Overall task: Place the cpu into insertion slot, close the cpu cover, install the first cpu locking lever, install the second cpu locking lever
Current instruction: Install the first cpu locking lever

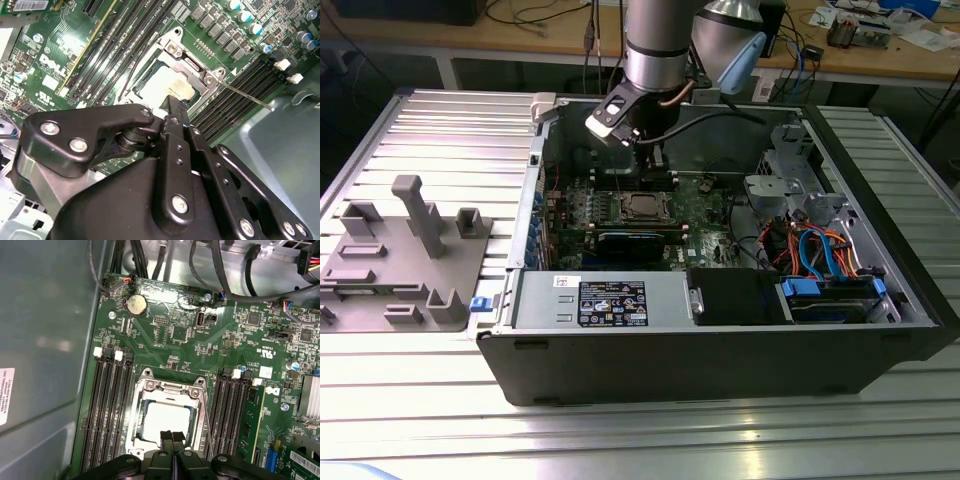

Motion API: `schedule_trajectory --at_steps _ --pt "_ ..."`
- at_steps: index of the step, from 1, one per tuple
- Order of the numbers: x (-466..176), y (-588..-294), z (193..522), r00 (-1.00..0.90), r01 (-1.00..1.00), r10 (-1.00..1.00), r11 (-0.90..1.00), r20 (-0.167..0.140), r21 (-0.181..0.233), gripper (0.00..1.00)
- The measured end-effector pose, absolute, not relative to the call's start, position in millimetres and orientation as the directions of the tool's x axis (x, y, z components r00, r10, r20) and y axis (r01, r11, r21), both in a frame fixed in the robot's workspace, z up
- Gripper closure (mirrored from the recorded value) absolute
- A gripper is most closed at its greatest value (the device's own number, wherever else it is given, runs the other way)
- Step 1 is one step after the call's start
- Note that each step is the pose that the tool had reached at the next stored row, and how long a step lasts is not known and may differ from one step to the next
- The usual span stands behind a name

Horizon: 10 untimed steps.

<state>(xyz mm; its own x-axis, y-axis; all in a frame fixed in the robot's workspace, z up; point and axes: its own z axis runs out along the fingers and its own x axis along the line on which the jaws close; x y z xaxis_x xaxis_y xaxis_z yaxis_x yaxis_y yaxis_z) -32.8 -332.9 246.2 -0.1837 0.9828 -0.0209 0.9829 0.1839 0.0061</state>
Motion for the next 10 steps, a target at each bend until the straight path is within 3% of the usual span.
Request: schedule_trajectory --at_steps 10 --pt "-32.8 -332.9 248.1 -0.235 0.972 0.972 0.235 -0.020 0.006 0.89"
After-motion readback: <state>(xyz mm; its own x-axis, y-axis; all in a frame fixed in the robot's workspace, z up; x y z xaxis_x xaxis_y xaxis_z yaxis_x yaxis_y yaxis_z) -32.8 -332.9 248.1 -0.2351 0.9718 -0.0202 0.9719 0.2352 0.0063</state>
